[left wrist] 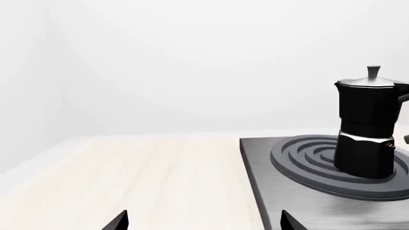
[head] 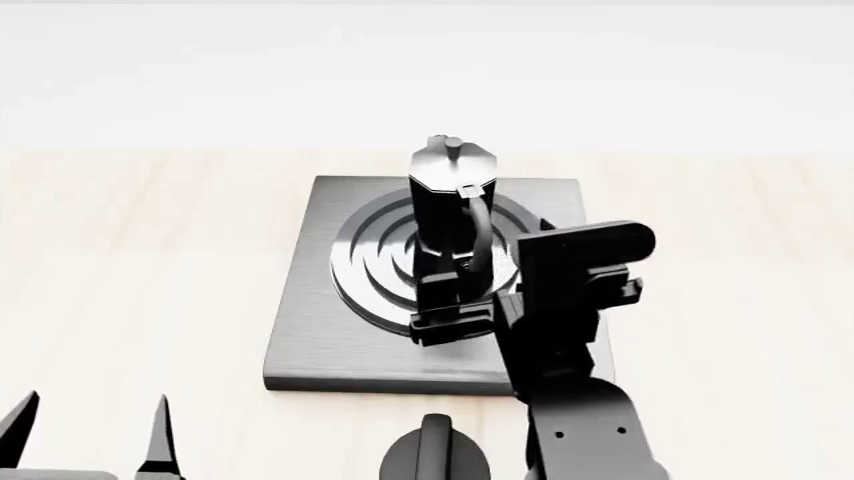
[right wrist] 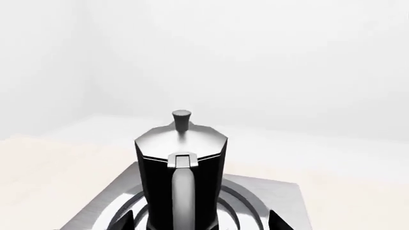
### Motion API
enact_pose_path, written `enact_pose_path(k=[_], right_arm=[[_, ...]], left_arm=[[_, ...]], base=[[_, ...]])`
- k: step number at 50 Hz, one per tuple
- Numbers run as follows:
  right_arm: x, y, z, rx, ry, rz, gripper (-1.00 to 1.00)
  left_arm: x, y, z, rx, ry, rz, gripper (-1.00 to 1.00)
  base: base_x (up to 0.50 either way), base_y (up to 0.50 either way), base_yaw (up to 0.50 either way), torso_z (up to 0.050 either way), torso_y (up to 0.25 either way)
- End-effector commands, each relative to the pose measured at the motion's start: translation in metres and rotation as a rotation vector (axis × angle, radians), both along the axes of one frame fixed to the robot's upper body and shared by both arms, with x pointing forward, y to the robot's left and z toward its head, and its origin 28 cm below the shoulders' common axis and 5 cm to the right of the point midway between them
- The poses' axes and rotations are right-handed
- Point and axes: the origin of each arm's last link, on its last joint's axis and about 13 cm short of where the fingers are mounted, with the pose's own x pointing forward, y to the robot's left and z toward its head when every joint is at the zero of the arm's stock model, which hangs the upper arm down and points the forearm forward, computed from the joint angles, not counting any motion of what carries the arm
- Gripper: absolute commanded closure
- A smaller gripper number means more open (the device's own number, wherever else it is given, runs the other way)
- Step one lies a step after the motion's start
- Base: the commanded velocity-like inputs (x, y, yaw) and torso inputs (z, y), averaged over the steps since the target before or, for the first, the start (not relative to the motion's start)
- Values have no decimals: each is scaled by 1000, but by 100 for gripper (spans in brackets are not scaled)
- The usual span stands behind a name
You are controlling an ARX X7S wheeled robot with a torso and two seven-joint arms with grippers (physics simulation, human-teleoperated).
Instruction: Put the moka pot on the stove.
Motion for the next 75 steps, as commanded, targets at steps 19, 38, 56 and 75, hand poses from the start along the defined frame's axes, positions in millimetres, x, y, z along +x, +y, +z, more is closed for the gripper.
enact_pose_path(k=[19, 38, 56, 75], right_arm=[[-47, -4, 21, 46, -175, 33, -100], [-78, -8, 32, 65, -278, 41, -100], [-108, -8, 42, 80, -379, 82, -100], [-120, -10, 42, 71, -421, 84, -100]], left_arm=[[-4, 1, 6, -28, -31, -14, -100], [-5, 0, 5, -27, -31, -16, -100], [-6, 0, 6, -25, -33, -15, -100], [-4, 0, 6, -22, -32, -13, -100]], base=[[0, 0, 0, 0, 0], [0, 0, 0, 0, 0], [0, 0, 0, 0, 0], [0, 0, 0, 0, 0]])
